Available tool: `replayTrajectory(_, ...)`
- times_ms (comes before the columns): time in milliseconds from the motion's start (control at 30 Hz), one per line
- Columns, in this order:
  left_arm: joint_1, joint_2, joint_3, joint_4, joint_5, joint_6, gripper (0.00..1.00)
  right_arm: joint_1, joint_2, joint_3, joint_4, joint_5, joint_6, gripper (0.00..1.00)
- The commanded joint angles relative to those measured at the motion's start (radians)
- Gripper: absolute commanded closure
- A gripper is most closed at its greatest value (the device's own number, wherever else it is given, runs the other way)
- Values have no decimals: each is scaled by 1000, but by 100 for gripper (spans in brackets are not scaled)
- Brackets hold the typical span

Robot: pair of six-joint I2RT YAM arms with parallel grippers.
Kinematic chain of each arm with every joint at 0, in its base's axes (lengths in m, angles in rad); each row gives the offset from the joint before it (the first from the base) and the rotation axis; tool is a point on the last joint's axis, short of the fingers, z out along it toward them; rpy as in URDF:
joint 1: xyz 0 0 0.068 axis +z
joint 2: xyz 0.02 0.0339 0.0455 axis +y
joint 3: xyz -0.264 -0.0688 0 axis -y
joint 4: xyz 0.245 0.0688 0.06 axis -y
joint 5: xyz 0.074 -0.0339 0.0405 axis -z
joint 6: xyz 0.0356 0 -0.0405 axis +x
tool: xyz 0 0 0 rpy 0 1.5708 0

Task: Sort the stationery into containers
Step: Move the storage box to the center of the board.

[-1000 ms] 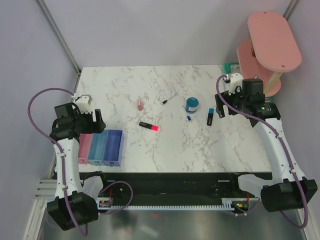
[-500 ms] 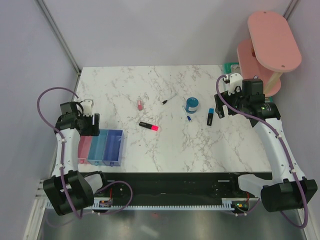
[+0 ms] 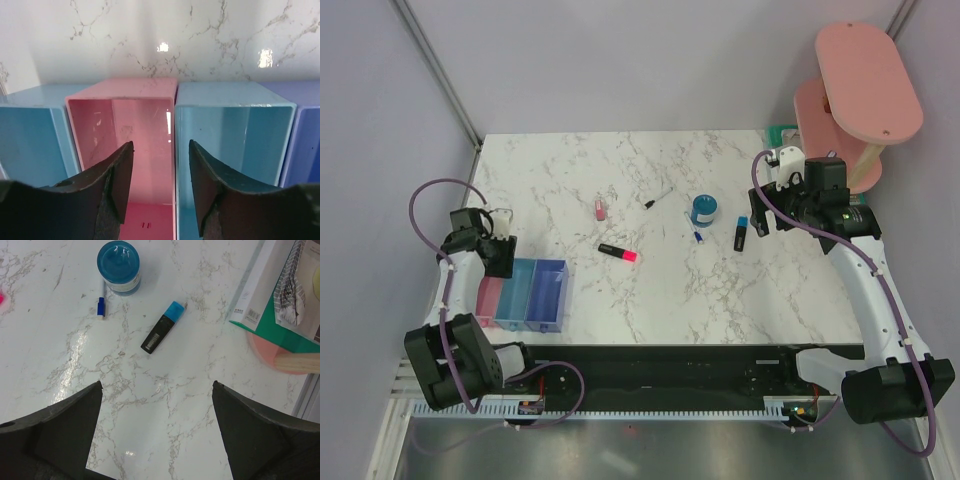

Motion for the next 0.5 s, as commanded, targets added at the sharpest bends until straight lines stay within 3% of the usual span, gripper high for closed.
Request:
replayTrajectory(0,2,39,-6,72,-22,41,46,-2,-1,19,14,-22,-15,2)
replayTrajectory(33,3,49,-8,77,-22,43,47,-4,1,19,14,-25,-15,2)
replayTrajectory(367,2,131,-5,114,-24,30,90,-4,-1,9,16,-34,-19,2)
replayTrajectory(467,3,146,4,121,-19,23,98,-4,-4,7,16,-31,-22,2)
